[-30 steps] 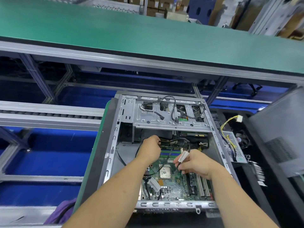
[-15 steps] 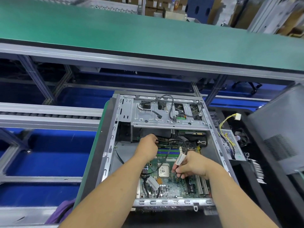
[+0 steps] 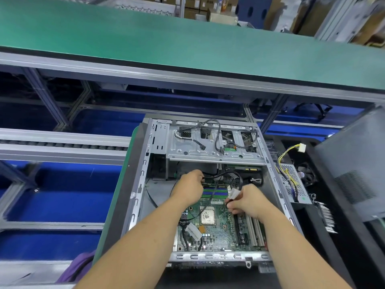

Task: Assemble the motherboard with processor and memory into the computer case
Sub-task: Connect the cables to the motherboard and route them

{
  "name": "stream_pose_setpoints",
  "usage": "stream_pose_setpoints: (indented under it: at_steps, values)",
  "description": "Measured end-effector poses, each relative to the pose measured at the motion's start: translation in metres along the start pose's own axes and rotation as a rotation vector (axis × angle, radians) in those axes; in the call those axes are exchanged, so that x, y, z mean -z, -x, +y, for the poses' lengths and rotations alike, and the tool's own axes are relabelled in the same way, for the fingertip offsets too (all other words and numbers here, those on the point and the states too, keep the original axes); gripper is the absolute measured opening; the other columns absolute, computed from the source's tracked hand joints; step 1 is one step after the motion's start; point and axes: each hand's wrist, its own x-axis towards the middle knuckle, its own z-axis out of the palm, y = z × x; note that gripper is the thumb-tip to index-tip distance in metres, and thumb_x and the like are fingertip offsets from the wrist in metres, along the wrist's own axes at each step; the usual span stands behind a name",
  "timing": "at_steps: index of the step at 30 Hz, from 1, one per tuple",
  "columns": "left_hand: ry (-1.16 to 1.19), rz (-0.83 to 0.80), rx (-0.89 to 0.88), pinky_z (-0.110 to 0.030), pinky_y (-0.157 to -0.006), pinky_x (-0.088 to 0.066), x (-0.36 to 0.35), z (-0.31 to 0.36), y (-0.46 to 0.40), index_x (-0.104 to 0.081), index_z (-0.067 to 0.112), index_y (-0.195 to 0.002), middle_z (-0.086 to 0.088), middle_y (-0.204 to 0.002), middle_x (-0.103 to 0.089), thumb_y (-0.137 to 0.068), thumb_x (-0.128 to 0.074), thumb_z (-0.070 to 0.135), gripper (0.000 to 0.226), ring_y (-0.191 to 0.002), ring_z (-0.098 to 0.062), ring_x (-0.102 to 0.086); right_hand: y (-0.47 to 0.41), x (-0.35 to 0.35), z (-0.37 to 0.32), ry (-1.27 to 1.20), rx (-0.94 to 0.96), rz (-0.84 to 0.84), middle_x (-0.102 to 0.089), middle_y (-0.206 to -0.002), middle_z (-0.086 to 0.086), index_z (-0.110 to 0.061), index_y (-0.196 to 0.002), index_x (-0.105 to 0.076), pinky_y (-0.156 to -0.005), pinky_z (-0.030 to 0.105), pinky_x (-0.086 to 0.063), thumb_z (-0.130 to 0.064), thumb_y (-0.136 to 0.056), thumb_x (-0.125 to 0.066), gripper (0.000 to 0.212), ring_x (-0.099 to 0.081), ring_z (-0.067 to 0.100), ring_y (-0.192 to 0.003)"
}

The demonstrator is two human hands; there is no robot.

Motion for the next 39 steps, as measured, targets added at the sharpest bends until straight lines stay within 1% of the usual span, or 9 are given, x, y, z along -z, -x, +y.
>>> stream_pose_setpoints:
  at_steps: [3,6,13,19,24,28,31,36,39]
  values:
    - [0.001,-0.136,-0.102,-0.031,-0.054,-0.047,-0.003,0.007,0.006,-0.054,0.026,-0.108,0.0,-0.084,-0.071,-0.105,-0.033,0.022,0.022,-0.062,-0.016,-0.058,-0.009,0.008,0.001,0.089,0.038,0.338,-0.075,-0.082,0.008,-0.009,-0.082,-0.075,-0.075,0.034,-0.057,0.002,-0.085,-0.077,0.011,-0.07,0.023,-0.075]
    - [-0.005,-0.165,-0.143,-0.025,-0.05,-0.041,-0.004,0.012,0.01,-0.052,0.029,-0.108,0.004,-0.078,-0.071,-0.106,-0.032,0.026,0.02,-0.056,-0.01,-0.054,-0.019,0.013,0.005,0.073,0.016,0.47,-0.073,-0.087,0.015,-0.003,-0.094,-0.076,-0.081,0.041,-0.056,0.002,-0.091,-0.071,0.007,-0.069,0.031,-0.084]
    - [-0.043,-0.155,-0.165,-0.027,-0.056,-0.039,-0.003,0.017,0.013,-0.053,0.018,-0.121,-0.003,-0.096,-0.071,-0.106,-0.032,0.025,0.027,-0.063,-0.012,-0.055,-0.032,0.012,0.012,0.309,0.004,0.546,-0.071,-0.095,0.012,-0.009,-0.097,-0.078,-0.075,0.035,-0.055,-0.006,-0.095,-0.067,0.011,-0.065,0.028,-0.082]
    - [-0.058,-0.175,-0.146,-0.031,-0.062,-0.042,-0.006,0.014,0.011,-0.051,0.018,-0.129,-0.008,-0.109,-0.069,-0.106,-0.03,0.024,0.031,-0.063,-0.012,-0.051,-0.036,0.008,0.018,0.379,0.032,0.571,-0.067,-0.081,0.006,-0.01,-0.089,-0.079,-0.068,0.029,-0.05,-0.007,-0.092,-0.071,0.009,-0.062,0.022,-0.072]
    - [-0.063,-0.18,-0.139,-0.03,-0.065,-0.042,-0.008,0.013,0.009,-0.05,0.018,-0.13,-0.01,-0.117,-0.067,-0.106,-0.03,0.024,0.032,-0.063,-0.008,-0.05,-0.038,0.004,0.019,0.38,0.026,0.589,-0.057,-0.07,-0.007,-0.019,-0.071,-0.068,-0.061,0.027,-0.047,-0.003,-0.093,-0.068,0.027,-0.054,0.012,-0.061]
    - [-0.064,-0.18,-0.136,-0.029,-0.066,-0.042,-0.008,0.013,0.009,-0.05,0.017,-0.131,-0.011,-0.116,-0.067,-0.106,-0.029,0.023,0.033,-0.066,-0.014,-0.051,-0.039,0.004,0.019,0.429,-0.012,0.548,-0.064,-0.074,-0.001,-0.014,-0.09,-0.08,-0.06,0.023,-0.045,-0.003,-0.095,-0.065,0.019,-0.059,0.014,-0.065]
    - [-0.062,-0.182,-0.134,-0.028,-0.067,-0.039,-0.008,0.013,0.01,-0.05,0.017,-0.131,-0.011,-0.117,-0.067,-0.106,-0.029,0.023,0.033,-0.069,-0.015,-0.049,-0.038,0.005,0.02,0.414,-0.014,0.533,-0.07,-0.08,0.004,-0.015,-0.089,-0.08,-0.057,0.023,-0.048,-0.004,-0.096,-0.063,0.021,-0.064,0.017,-0.069]
    - [-0.051,-0.177,-0.131,-0.028,-0.066,-0.039,-0.007,0.013,0.011,-0.05,0.017,-0.131,-0.011,-0.116,-0.067,-0.106,-0.029,0.023,0.033,-0.065,-0.013,-0.047,-0.039,0.005,0.019,0.409,-0.025,0.514,-0.065,-0.077,-0.003,-0.012,-0.097,-0.079,-0.052,0.019,-0.042,-0.005,-0.097,-0.063,0.018,-0.057,0.008,-0.066]
    - [-0.055,-0.18,-0.134,-0.028,-0.065,-0.037,-0.006,0.013,0.012,-0.051,0.017,-0.131,-0.011,-0.115,-0.067,-0.106,-0.029,0.022,0.033,-0.065,-0.013,-0.046,-0.036,0.005,0.017,0.515,-0.004,0.479,-0.063,-0.08,0.0,-0.012,-0.1,-0.079,-0.057,0.021,-0.042,-0.003,-0.097,-0.061,0.021,-0.058,0.014,-0.068]
